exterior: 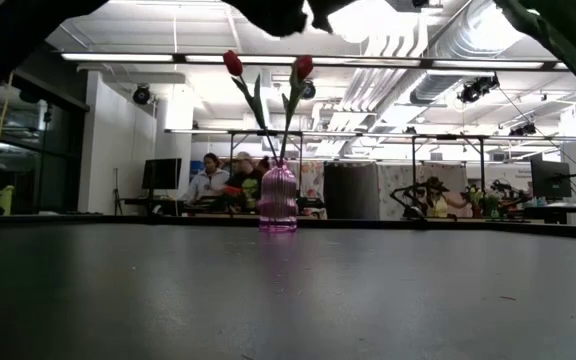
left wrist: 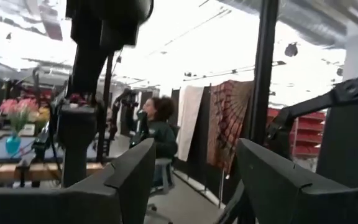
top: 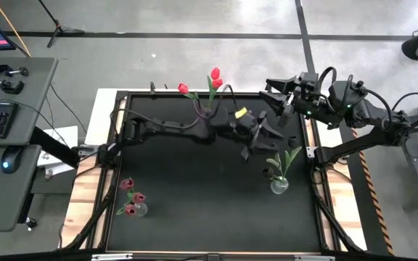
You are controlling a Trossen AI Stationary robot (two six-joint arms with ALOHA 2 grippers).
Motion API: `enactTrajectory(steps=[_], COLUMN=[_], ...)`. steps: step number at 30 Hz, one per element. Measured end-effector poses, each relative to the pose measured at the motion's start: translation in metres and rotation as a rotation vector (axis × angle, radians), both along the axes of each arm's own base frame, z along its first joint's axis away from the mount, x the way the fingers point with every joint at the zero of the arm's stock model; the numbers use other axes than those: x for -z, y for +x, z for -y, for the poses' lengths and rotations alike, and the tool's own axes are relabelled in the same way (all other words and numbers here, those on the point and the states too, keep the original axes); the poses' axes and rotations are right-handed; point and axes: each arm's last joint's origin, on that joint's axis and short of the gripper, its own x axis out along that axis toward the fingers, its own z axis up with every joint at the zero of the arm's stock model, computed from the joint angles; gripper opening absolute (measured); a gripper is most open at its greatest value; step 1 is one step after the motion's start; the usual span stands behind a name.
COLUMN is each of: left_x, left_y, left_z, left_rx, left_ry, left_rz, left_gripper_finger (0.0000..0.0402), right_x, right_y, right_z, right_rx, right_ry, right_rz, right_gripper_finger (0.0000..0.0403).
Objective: Sort flowers into vase by color
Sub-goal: Return to Home Position
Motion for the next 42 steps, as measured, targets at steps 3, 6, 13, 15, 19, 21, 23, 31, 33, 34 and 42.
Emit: enactTrajectory(steps=[3, 6, 13, 15, 19, 21, 23, 31, 33, 34, 42], left_x=[-0.020, -0.036, -0.062, -0.069, -0.067, -0.059, -0.048, 0.002, 0.014, 0.020, 0.072], left_y=[-0.011, -0.025, -0.064, -0.075, -0.102, -0.118, -0.135, -0.221, -0.244, -0.255, -0.320], left_z=[-0.017, -0.042, -0.085, -0.089, -0.088, -0.084, -0.078, -0.038, -0.029, -0.025, -0.003], left_rx=[0.033, 0.096, 0.116, 0.105, 0.085, 0.069, 0.022, -0.194, -0.250, -0.277, -0.434], left_ry=[0.026, 0.058, 0.107, 0.147, 0.192, 0.184, 0.174, 0.025, -0.038, -0.068, -0.220], left_rz=[-0.023, -0.125, -0.332, -0.359, -0.437, -0.483, -0.522, -0.444, -0.370, -0.334, -0.230], left_gripper_finger=[0.0214, 0.0214, 0.0169, 0.0128, 0.0022, 0.0012, 0.0009, 0.0000, 0.0000, 0.0000, 0.0000], right_x=[0.000, -0.001, -0.002, -0.002, -0.001, 0.000, 0.002, 0.012, 0.017, 0.019, 0.030], right_y=[0.000, -0.001, -0.001, -0.001, -0.001, -0.001, -0.001, 0.002, 0.005, 0.006, 0.019], right_z=[0.000, 0.000, 0.000, 0.000, 0.000, 0.000, 0.000, 0.000, 0.000, 0.000, 0.002], right_rx=[0.000, 0.001, 0.002, 0.003, 0.003, 0.003, 0.002, -0.007, -0.008, -0.006, -0.023], right_ry=[-0.004, -0.022, -0.068, -0.079, -0.122, -0.143, -0.162, -0.172, -0.160, -0.151, -0.092], right_rz=[-0.001, -0.003, -0.016, -0.022, -0.050, -0.074, -0.097, -0.208, -0.242, -0.253, -0.315], right_gripper_finger=[0.0263, 0.0263, 0.0263, 0.0263, 0.0263, 0.0263, 0.0263, 0.0263, 0.0263, 0.0263, 0.0185])
